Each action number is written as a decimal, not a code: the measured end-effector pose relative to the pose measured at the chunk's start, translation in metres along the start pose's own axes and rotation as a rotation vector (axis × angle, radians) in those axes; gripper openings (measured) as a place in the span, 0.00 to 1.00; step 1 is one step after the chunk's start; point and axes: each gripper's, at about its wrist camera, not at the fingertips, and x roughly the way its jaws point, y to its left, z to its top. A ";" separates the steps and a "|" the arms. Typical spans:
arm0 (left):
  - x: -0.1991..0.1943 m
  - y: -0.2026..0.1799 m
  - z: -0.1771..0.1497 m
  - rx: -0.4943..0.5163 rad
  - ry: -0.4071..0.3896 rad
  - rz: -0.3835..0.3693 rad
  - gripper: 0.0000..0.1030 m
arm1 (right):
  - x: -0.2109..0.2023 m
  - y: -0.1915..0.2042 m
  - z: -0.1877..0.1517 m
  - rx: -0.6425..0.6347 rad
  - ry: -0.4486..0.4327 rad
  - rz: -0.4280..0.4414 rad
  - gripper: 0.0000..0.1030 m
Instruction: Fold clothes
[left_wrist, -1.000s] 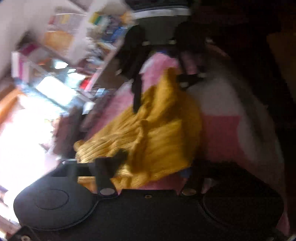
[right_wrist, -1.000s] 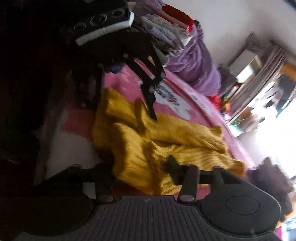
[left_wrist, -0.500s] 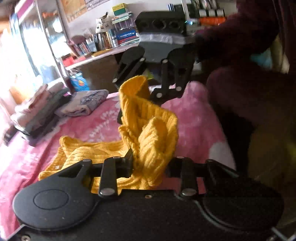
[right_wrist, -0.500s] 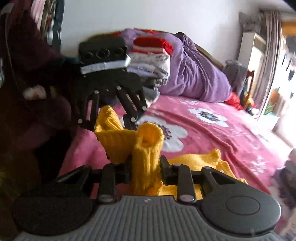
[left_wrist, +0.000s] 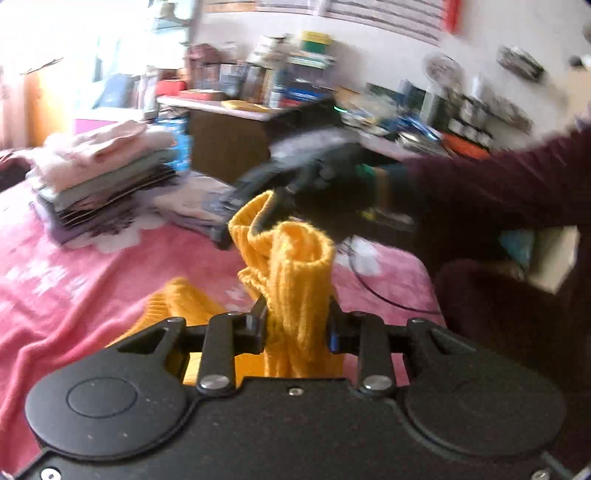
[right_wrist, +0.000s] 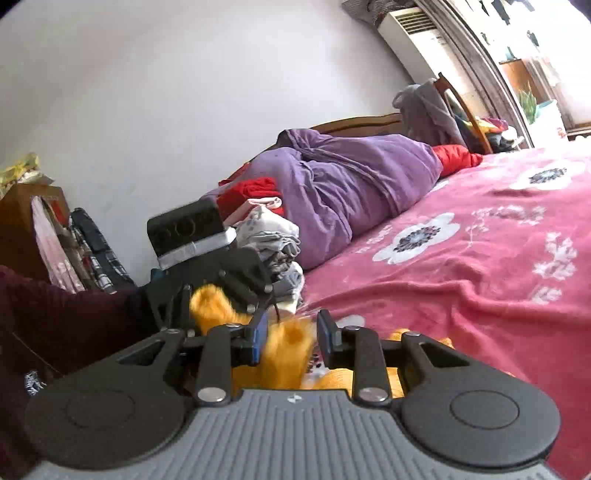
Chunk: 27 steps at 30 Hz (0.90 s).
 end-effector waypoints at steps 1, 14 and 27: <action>0.006 0.006 -0.003 -0.028 0.010 0.016 0.25 | 0.001 -0.007 -0.002 0.019 -0.005 -0.021 0.28; -0.005 -0.072 -0.067 0.010 -0.201 0.145 0.23 | -0.044 -0.045 -0.070 0.355 -0.247 0.073 0.44; 0.061 -0.192 -0.160 0.671 0.089 0.463 0.50 | -0.043 0.087 -0.160 0.230 0.100 -0.252 0.44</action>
